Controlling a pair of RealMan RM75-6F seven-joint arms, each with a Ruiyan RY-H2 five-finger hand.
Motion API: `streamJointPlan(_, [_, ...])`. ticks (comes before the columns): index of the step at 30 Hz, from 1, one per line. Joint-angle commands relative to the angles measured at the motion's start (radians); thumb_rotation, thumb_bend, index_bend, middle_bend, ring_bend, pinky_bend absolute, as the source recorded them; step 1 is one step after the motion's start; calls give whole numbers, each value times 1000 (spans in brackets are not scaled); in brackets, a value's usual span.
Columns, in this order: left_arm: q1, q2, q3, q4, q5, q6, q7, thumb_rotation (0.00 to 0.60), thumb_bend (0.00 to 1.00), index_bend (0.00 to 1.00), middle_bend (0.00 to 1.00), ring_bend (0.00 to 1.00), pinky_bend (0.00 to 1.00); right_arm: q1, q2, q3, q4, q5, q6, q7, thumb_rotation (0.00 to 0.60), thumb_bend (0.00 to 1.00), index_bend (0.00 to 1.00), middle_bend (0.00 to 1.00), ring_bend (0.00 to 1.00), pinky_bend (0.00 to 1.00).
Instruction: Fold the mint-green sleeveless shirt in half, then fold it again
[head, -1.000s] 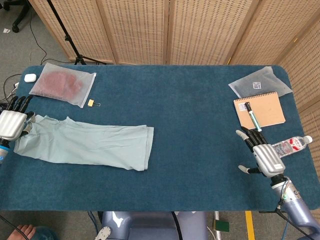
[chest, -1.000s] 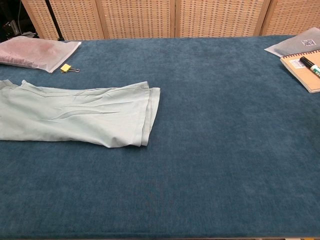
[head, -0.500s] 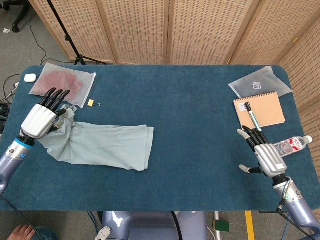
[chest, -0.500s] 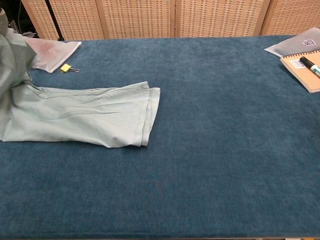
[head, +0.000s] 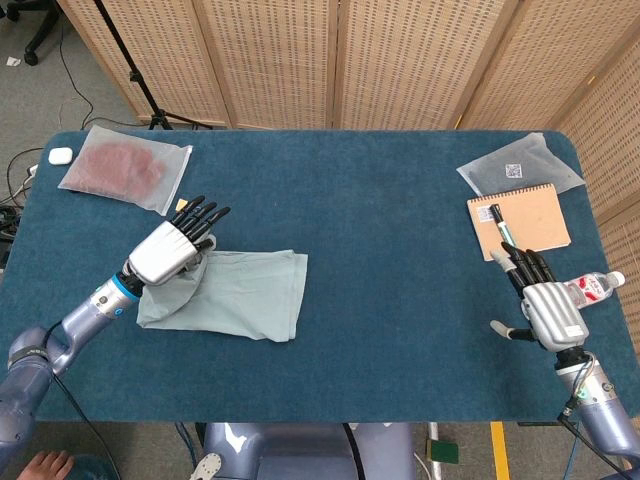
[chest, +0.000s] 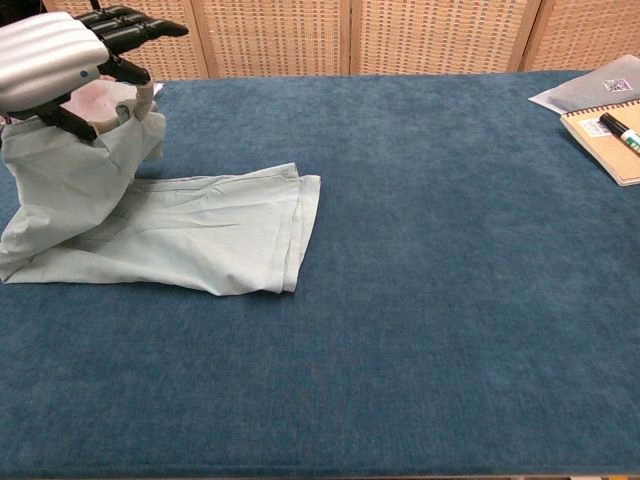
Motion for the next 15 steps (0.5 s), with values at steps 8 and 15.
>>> streamJointPlan(8, [-47, -38, 19, -45, 30, -61, 91, 600, 517, 786, 0, 0, 0, -2, -7, 2, 2, -5, 6, -18, 600, 0, 0, 0, 0, 1])
streamJointPlan(15, [-78, -71, 13, -55, 26, -131, 144, 600, 517, 786, 0, 0, 0, -6, -6, 3, 0, -8, 14, -17, 600, 0, 0, 0, 0, 1])
